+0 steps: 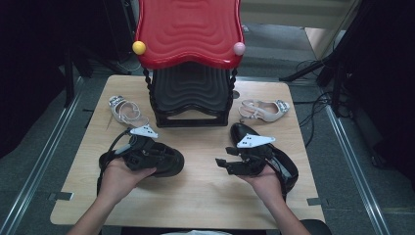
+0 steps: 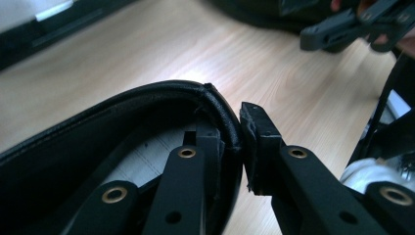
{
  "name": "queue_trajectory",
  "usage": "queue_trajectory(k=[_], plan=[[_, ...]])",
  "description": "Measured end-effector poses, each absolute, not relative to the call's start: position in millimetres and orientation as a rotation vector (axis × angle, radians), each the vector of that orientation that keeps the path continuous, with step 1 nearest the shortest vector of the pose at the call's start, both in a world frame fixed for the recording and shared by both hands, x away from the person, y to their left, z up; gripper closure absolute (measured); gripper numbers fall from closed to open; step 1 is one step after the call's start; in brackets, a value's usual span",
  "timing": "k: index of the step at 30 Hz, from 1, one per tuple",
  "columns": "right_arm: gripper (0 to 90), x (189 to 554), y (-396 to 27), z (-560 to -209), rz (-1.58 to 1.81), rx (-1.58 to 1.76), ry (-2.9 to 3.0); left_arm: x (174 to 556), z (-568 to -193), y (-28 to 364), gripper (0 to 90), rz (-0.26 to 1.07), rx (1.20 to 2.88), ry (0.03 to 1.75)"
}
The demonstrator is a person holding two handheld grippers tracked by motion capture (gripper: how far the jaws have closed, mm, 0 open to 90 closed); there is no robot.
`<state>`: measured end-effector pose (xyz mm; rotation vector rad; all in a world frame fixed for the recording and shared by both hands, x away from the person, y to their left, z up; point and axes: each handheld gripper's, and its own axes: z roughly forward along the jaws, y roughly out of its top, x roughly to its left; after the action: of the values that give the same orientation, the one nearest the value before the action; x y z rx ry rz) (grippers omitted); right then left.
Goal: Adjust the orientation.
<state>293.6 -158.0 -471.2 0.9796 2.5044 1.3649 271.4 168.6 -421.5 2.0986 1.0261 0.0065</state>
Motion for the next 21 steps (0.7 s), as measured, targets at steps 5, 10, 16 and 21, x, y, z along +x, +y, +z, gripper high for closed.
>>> queue_trajectory(k=[5,10,16,21], plan=[[41.7,295.0,-166.9,-469.2,1.382,1.014,2.472,280.3,-409.2,149.4,81.7,-0.023,2.091,0.975],[41.7,294.3,-172.1,-468.1,1.390,1.032,2.456,282.8,-406.9,123.0,81.0,-0.058,2.135,0.915],[41.6,292.9,-177.9,-467.2,1.391,1.060,2.437,285.8,-408.7,96.2,80.8,-0.071,2.177,0.864],[42.3,292.4,-181.8,-468.5,1.388,1.081,2.429,291.2,-415.7,69.7,80.9,-0.115,2.216,0.826]])
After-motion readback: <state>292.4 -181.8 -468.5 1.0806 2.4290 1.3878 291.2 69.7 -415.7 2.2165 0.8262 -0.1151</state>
